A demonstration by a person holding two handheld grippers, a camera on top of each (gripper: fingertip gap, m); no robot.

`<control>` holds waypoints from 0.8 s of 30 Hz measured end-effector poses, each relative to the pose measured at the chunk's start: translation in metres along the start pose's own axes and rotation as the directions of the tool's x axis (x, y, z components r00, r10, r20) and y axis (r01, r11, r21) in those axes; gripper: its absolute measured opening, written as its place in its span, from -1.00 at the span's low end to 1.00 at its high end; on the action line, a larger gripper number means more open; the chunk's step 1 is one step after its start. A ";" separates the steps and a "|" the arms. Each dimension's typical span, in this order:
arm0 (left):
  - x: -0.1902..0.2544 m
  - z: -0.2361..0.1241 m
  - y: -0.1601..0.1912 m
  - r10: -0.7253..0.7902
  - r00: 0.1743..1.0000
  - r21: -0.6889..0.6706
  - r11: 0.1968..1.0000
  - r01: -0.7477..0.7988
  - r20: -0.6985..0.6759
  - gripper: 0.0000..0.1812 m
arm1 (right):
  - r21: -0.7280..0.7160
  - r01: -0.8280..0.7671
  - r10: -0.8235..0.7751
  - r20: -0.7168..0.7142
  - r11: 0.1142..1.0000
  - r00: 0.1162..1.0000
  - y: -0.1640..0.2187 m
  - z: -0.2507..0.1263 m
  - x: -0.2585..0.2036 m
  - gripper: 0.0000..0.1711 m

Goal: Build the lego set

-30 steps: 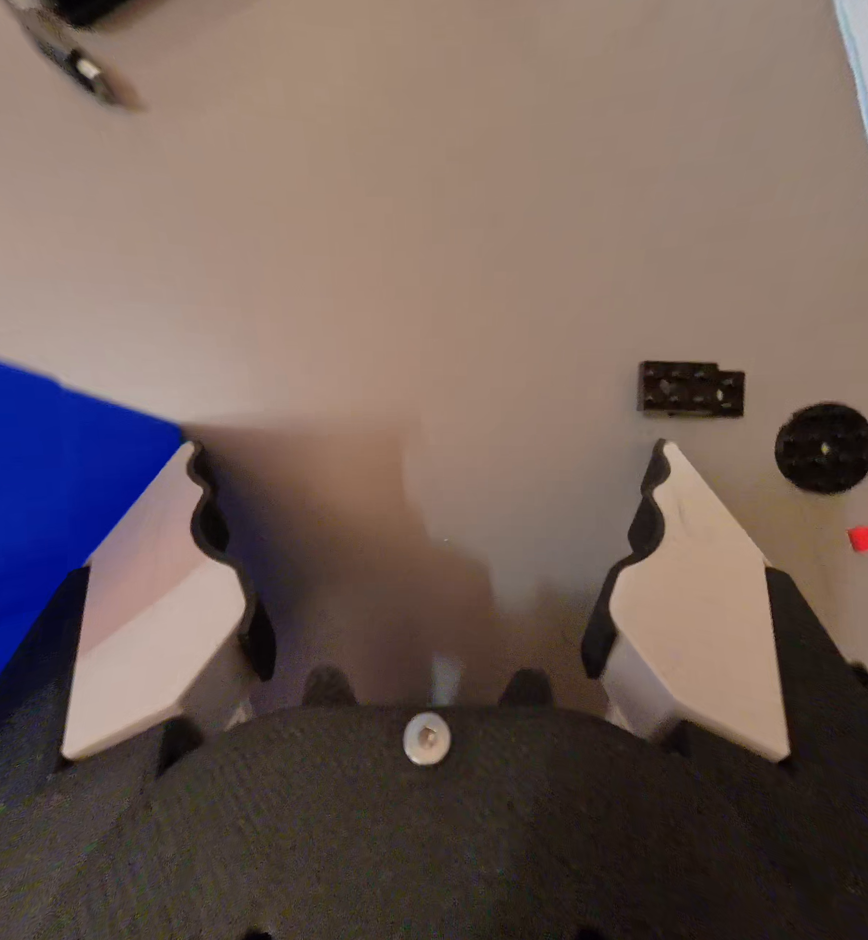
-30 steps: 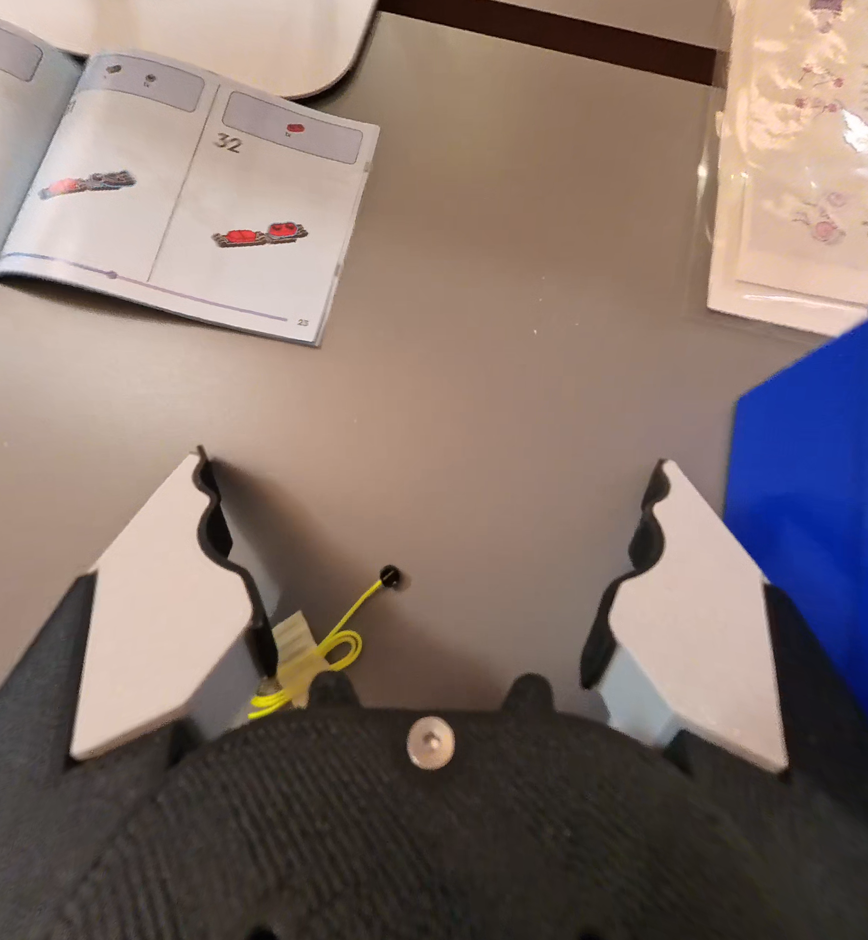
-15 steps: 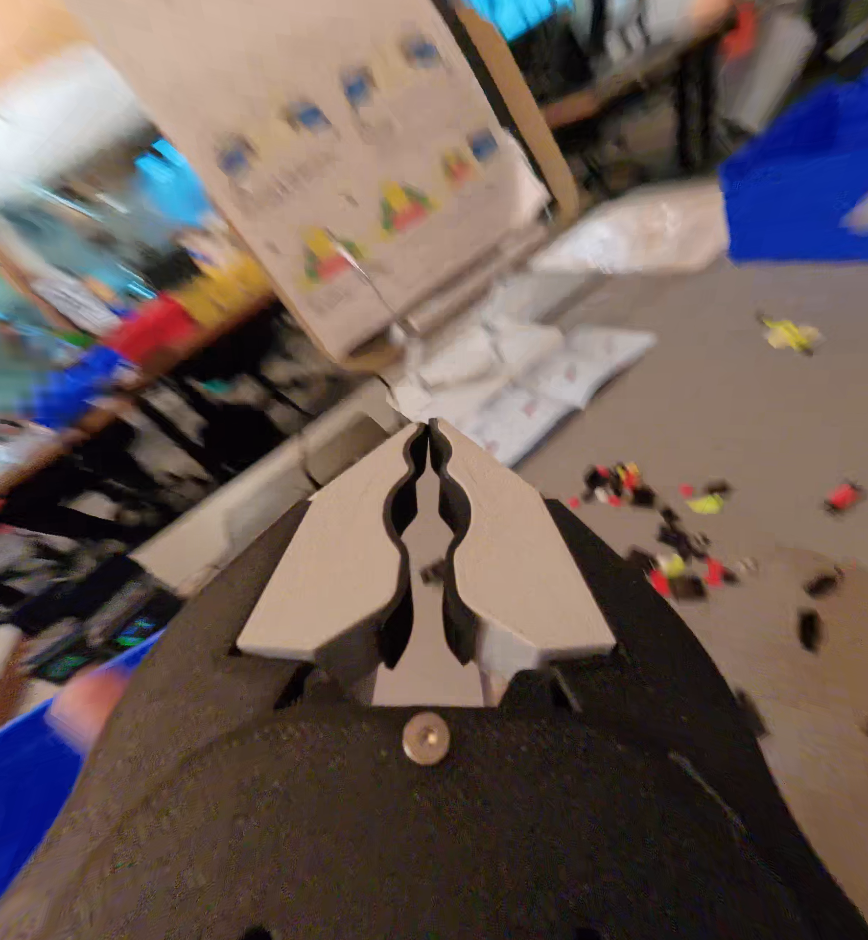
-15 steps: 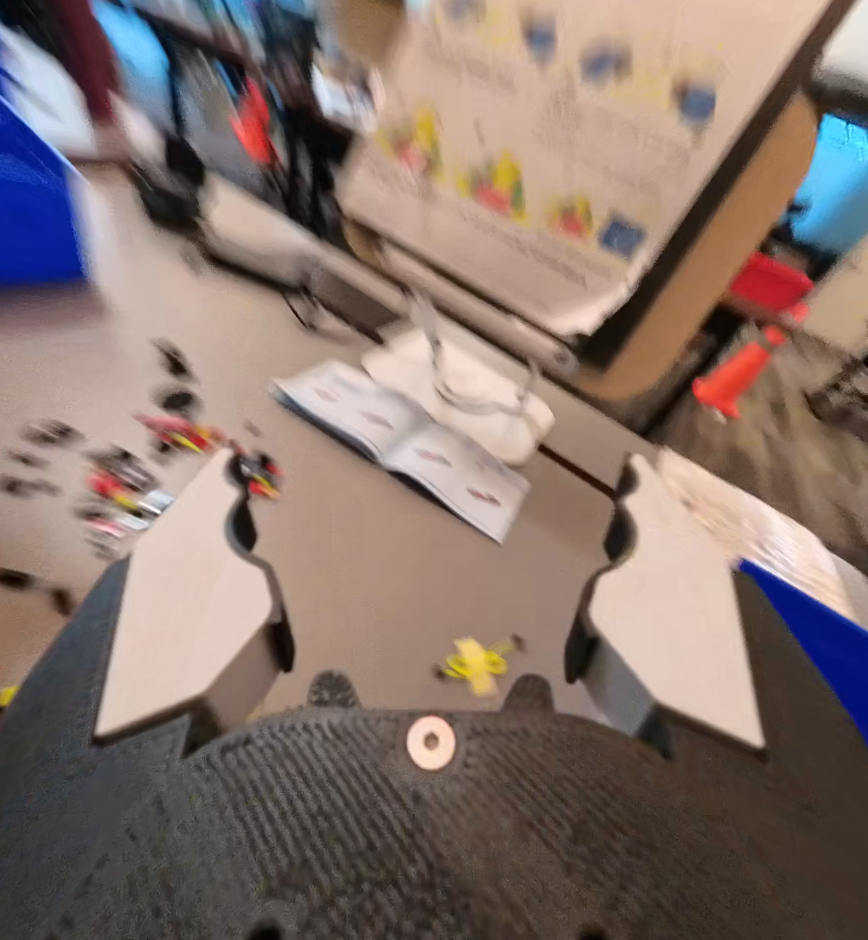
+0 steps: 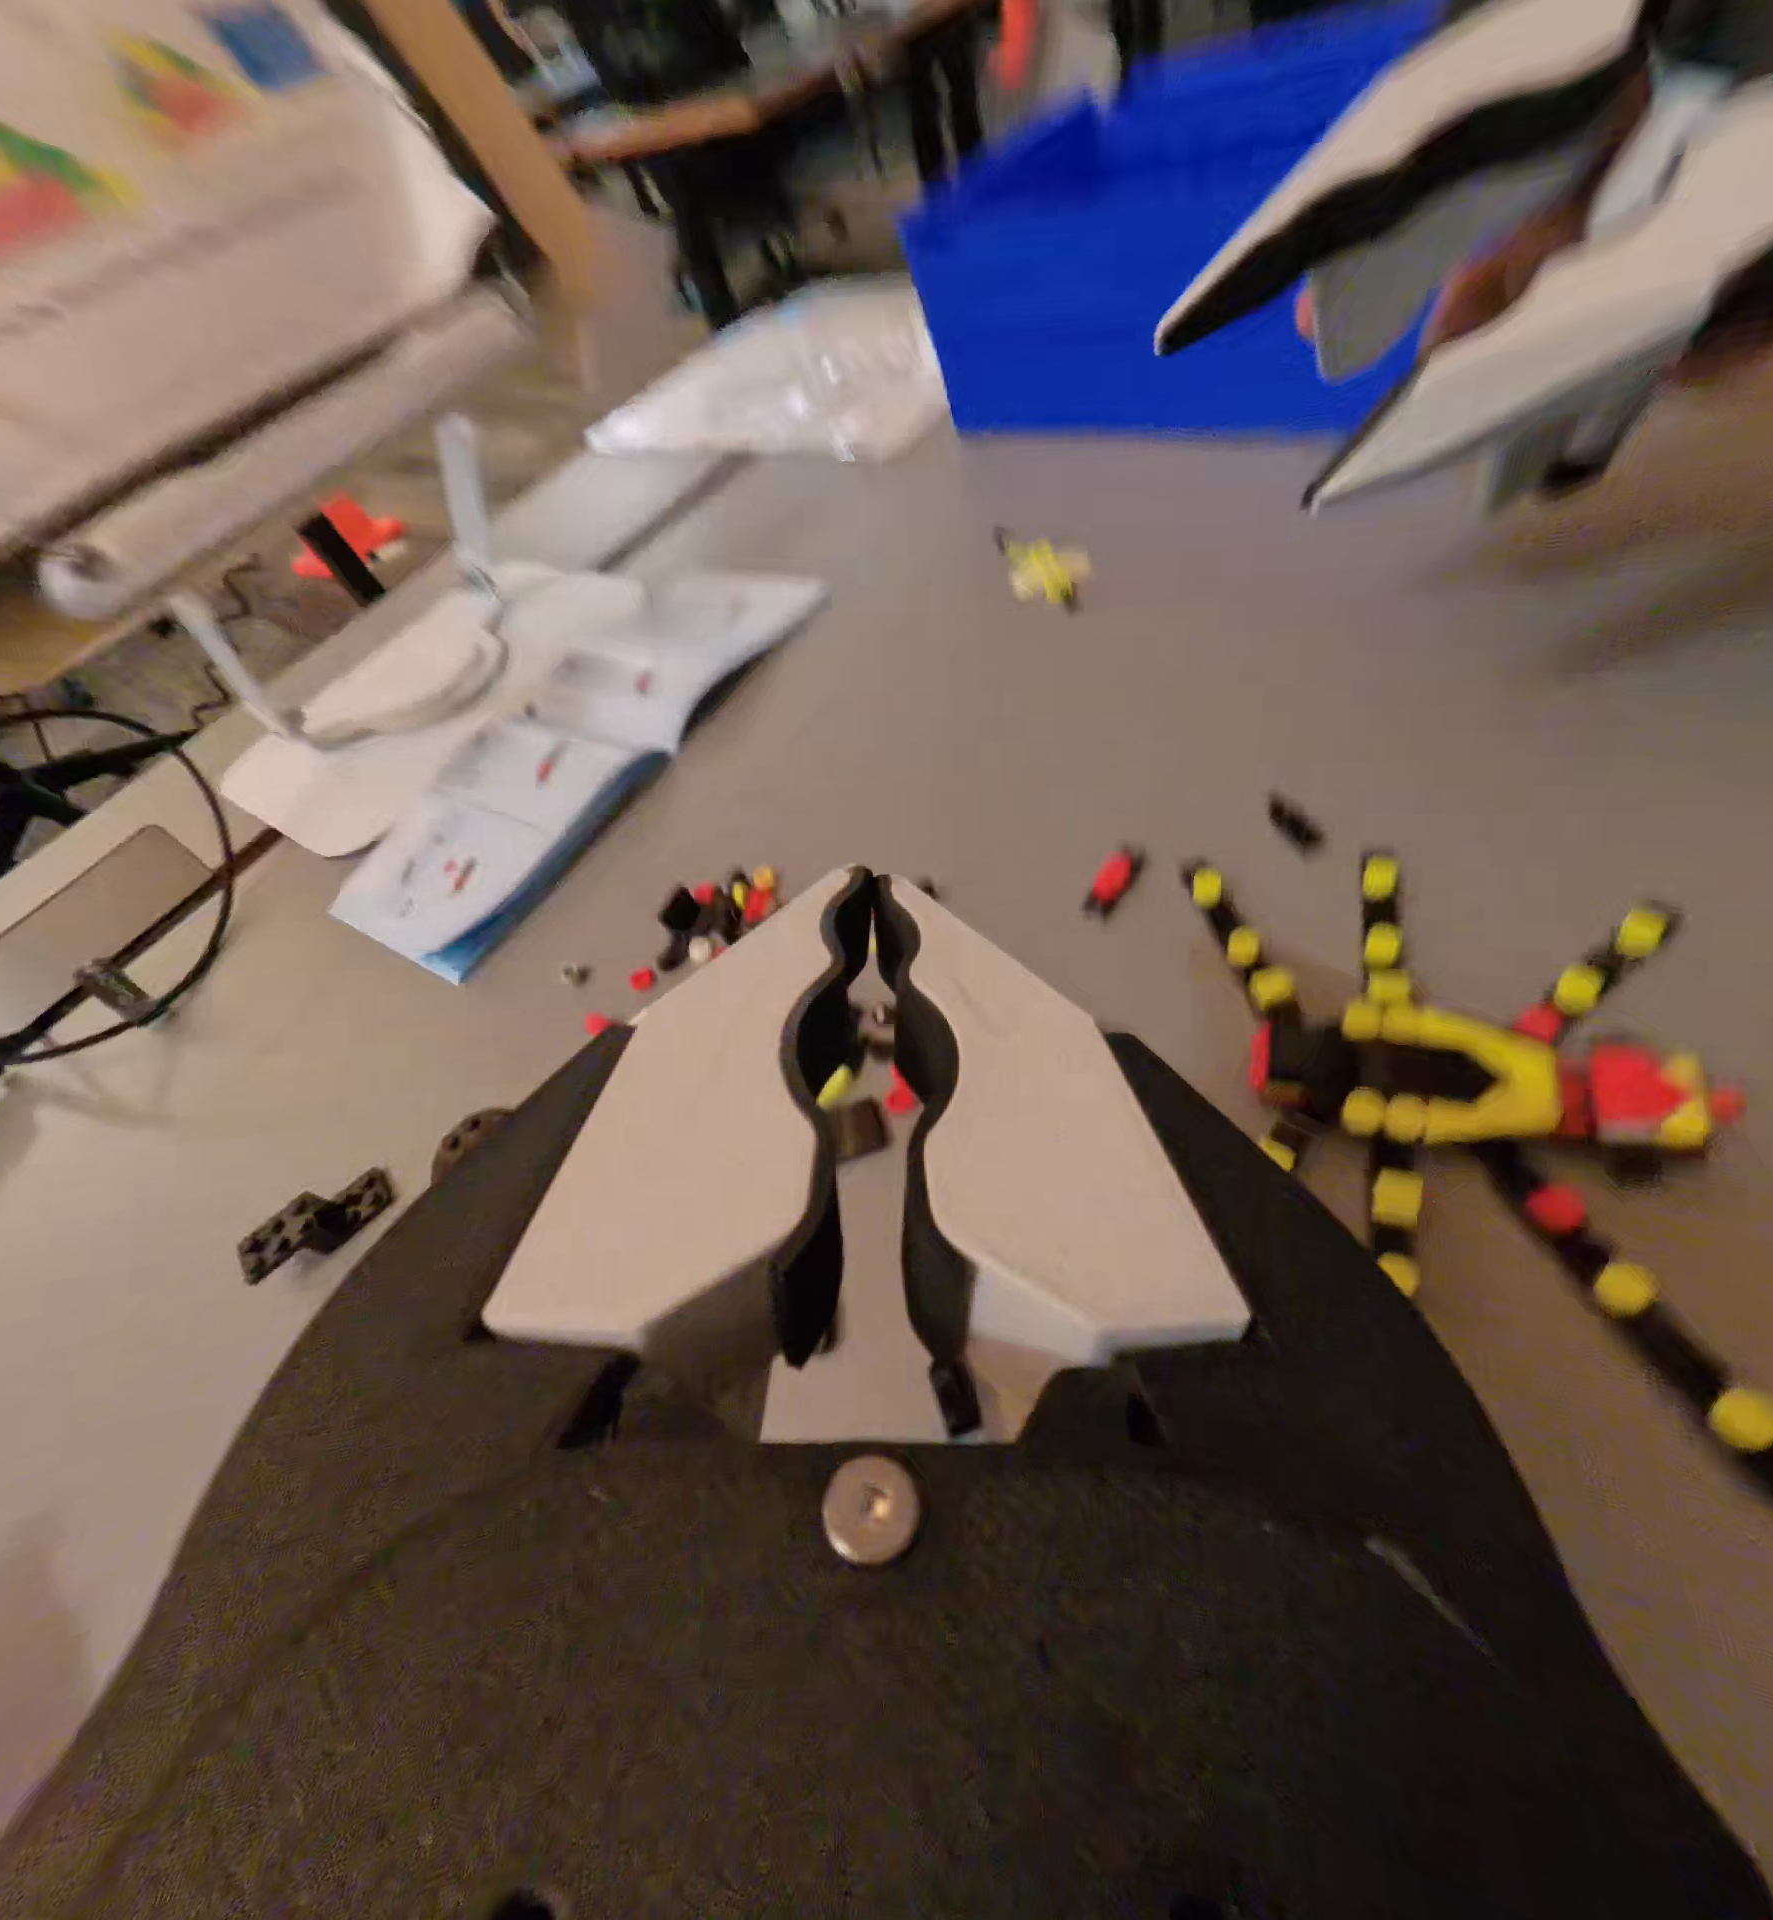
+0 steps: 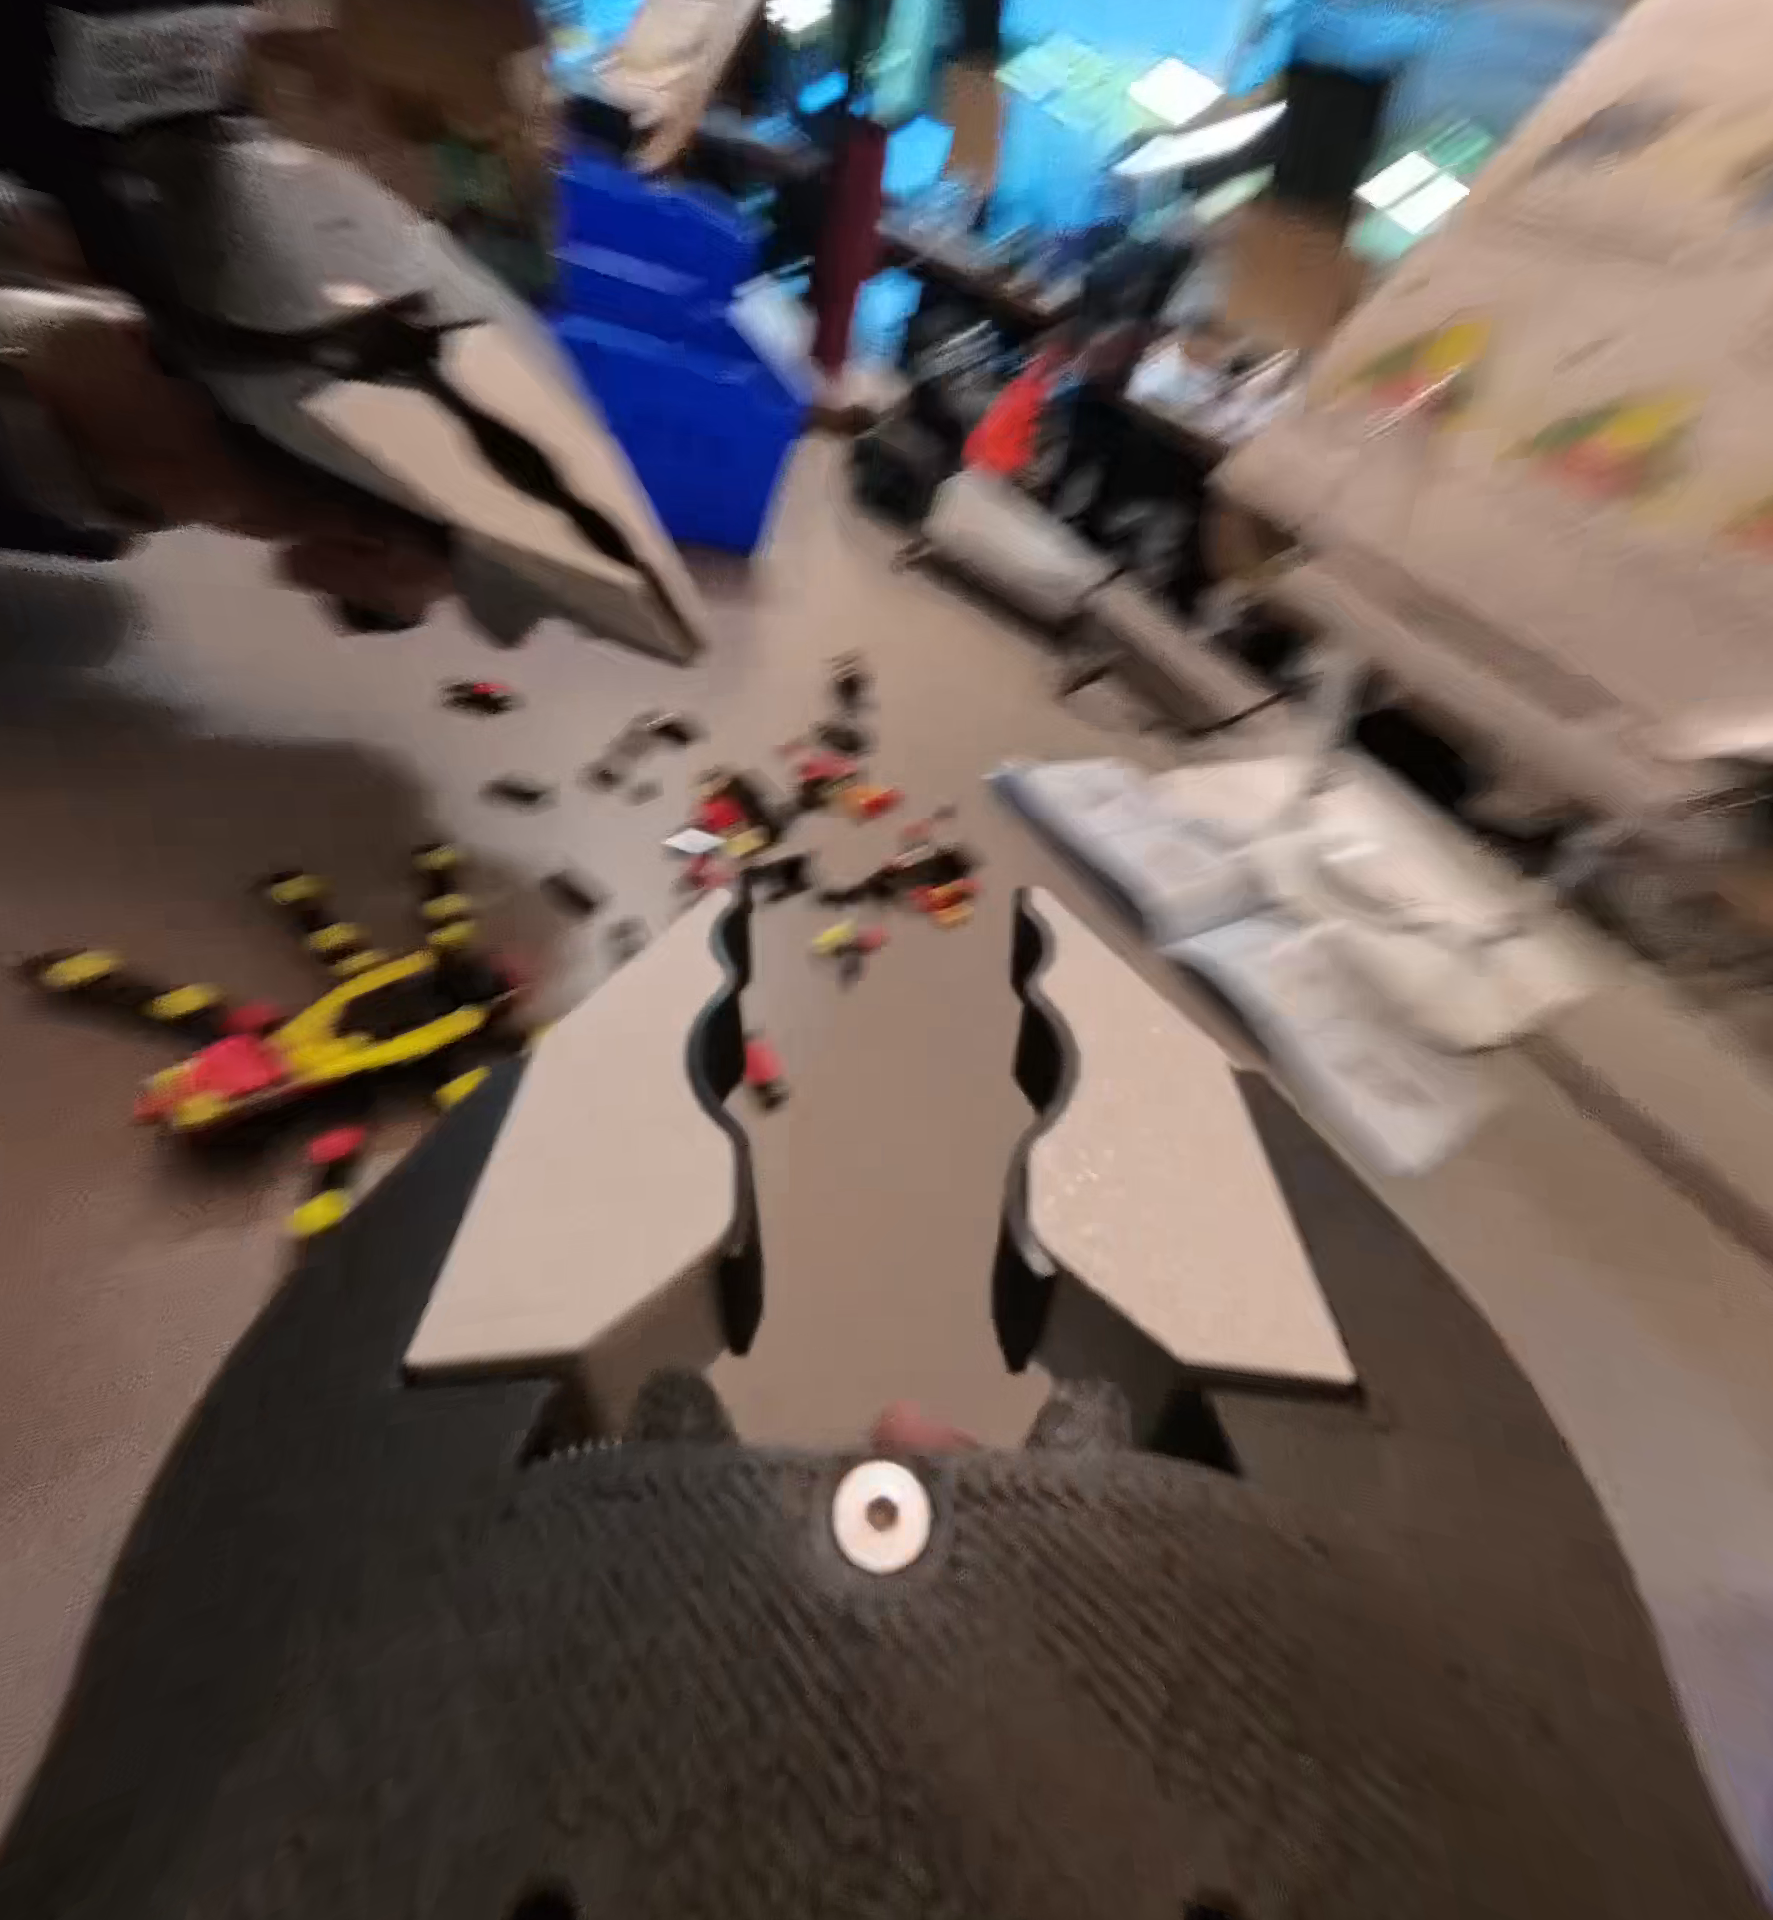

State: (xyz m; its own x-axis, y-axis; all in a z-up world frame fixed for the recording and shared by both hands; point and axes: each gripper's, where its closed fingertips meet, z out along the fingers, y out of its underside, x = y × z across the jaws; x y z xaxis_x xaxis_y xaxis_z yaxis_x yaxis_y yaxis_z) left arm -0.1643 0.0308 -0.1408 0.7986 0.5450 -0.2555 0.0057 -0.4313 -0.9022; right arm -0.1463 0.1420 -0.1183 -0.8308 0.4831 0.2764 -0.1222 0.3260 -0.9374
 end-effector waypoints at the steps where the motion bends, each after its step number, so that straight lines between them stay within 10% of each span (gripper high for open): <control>1: 0.004 0.005 0.011 0.069 0.998 -0.052 0.996 -0.070 -0.004 -1.00 | -0.058 -0.067 0.073 0.106 0.996 0.992 0.013 0.003 -0.013 -0.54; 4: 0.017 0.009 0.010 0.089 0.994 0.000 0.996 -0.089 -0.059 -0.72 | -0.246 -0.145 0.214 0.281 0.958 0.936 0.038 0.004 -0.037 -0.92; 9: 0.039 0.015 0.013 -0.244 0.912 -0.117 0.969 0.217 -0.329 0.00 | -0.312 0.060 0.019 0.244 0.948 0.969 0.068 0.007 -0.037 -0.65; 13: 0.033 0.022 0.014 -0.251 0.895 -0.137 0.967 0.214 -0.368 -0.63 | -0.427 0.054 0.074 0.277 0.903 0.958 0.090 0.002 -0.043 -1.00; 15: 0.020 0.023 0.002 -0.216 0.929 -0.051 0.976 0.210 -0.301 -1.00 | -0.423 -0.023 0.134 0.234 0.906 0.963 0.091 0.004 -0.038 -0.64; 19: 0.003 0.016 -0.003 -0.222 0.956 0.013 0.974 0.228 -0.190 -1.00 | -0.412 -0.079 0.111 0.054 0.908 0.992 0.084 -0.001 -0.012 -0.06; 24: -0.046 0.010 0.007 -0.095 0.974 -0.012 0.995 0.099 0.205 -1.00 | -0.449 -0.025 -0.008 -0.071 0.893 0.997 0.072 0.005 -0.003 -0.18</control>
State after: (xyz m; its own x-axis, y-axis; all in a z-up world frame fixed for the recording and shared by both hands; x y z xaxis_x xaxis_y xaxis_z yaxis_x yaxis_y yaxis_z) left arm -0.2070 0.0101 -0.1388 0.6540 0.7192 -0.2345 0.0924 -0.3836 -0.9189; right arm -0.1553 0.1600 -0.1874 -0.7889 0.5372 0.2985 0.1548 0.6438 -0.7494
